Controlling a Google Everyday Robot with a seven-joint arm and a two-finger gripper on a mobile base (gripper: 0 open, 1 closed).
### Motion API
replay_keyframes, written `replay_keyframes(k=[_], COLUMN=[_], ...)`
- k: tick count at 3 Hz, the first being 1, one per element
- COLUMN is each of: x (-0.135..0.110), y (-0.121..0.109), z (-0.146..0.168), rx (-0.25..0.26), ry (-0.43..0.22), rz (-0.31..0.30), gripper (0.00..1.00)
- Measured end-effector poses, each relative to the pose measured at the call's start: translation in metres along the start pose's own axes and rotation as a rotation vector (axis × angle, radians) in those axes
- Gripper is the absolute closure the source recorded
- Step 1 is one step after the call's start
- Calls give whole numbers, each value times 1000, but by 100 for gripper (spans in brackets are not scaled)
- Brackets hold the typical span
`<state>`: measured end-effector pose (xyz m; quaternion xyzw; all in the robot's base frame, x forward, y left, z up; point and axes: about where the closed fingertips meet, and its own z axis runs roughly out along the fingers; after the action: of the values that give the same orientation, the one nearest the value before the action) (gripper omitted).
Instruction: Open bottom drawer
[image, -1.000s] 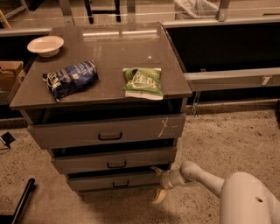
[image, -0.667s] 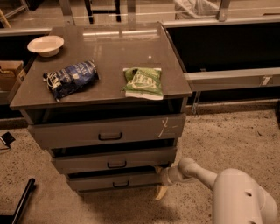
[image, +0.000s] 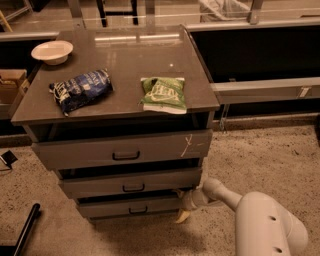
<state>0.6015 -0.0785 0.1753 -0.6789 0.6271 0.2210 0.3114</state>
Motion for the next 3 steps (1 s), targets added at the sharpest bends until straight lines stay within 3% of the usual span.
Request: replay_keyframes(k=[1,2,3], x=[5,2,-19], y=[15,16,27], z=[1,-3,-18], rx=[-19,-20,2], ry=[-5,-5,-32], rz=[7,7,-55], gripper=[27,30,30])
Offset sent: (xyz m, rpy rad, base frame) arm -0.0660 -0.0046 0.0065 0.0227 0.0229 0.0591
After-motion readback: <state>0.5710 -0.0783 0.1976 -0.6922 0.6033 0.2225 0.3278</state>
